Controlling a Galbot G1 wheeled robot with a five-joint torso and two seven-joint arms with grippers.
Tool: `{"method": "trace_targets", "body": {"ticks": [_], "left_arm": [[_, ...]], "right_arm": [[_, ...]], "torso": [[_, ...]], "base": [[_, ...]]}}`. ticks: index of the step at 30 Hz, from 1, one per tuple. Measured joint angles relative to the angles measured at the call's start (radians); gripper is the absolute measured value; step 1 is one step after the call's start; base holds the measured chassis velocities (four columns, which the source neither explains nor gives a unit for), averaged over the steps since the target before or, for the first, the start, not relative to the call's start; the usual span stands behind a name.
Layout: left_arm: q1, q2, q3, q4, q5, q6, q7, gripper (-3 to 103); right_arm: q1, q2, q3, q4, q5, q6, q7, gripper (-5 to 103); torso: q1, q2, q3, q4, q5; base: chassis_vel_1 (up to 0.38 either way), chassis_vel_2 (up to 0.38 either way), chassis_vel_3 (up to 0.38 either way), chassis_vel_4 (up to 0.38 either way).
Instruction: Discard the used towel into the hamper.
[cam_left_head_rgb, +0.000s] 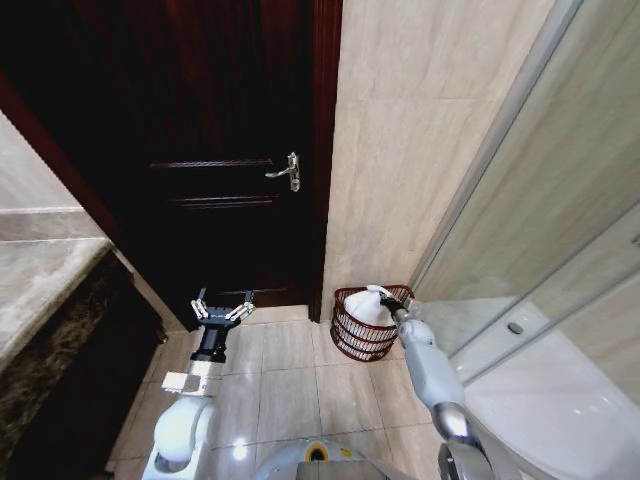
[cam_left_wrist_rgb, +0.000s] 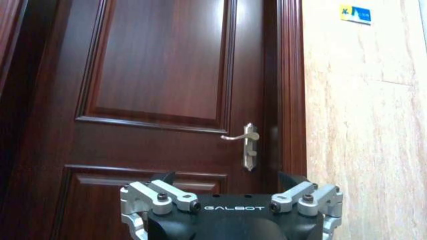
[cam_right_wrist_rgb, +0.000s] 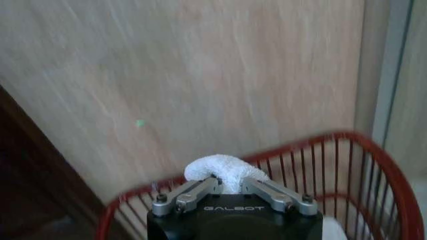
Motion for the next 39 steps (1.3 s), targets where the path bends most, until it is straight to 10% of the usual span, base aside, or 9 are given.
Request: {"method": "trace_targets", "body": {"ticks": [9, 12, 16, 21, 23, 33, 39], "left_arm": [[-0.006, 0.0, 0.0, 0.005, 0.001, 0.002, 0.0, 100], [-0.01, 0.002, -0.002, 0.005, 0.0, 0.005, 0.0, 100], [-0.013, 0.001, 0.0, 0.013, 0.0, 0.005, 0.0, 100], [-0.016, 0.0, 0.003, 0.015, 0.0, 0.005, 0.0, 100], [-0.018, 0.003, 0.003, 0.015, 0.0, 0.005, 0.0, 100], [-0.02, 0.003, 0.009, 0.016, 0.002, 0.006, 0.002, 100], [-0.012, 0.004, 0.002, 0.013, -0.001, 0.005, 0.003, 100]], "right_arm": [[0.014, 0.003, 0.006, 0.043, 0.051, -0.194, 0.001, 1], [0.028, 0.002, 0.026, 0.117, 0.208, -0.417, 0.046, 17], [0.044, -0.002, 0.041, 0.144, 0.272, -0.515, 0.113, 33], [0.044, -0.013, 0.035, 0.153, 0.233, -0.533, 0.146, 49], [0.033, -0.027, 0.011, 0.144, 0.071, -0.442, 0.113, 60], [0.019, -0.032, -0.015, 0.133, -0.009, -0.166, -0.014, 92], [0.003, -0.056, -0.065, 0.31, 0.035, -0.371, 0.165, 100]], "torso": [[-0.017, -0.035, -0.018, 0.0001, 0.0], [-0.026, -0.055, -0.029, 0.0001, -0.0001], [-0.035, -0.073, -0.038, 0.0001, -0.0001], [-0.043, -0.09, -0.048, 0.0, 0.0], [-0.049, -0.103, -0.054, -0.0001, -0.0001], [-0.07, -0.148, -0.078, 0.0002, 0.0002], [-0.082, -0.173, -0.091, 0.0001, -0.0005]], "base": [[0.0, 0.0, 0.0, 0.0], [0.0, 0.0, 0.0, 0.0], [0.0, 0.0, 0.0, 0.0], [0.0, 0.0, 0.0, 0.0], [0.0, 0.0, 0.0, 0.0], [0.0, 0.0, 0.0, 0.0], [0.0, 0.0, 0.0, 0.0]]}}
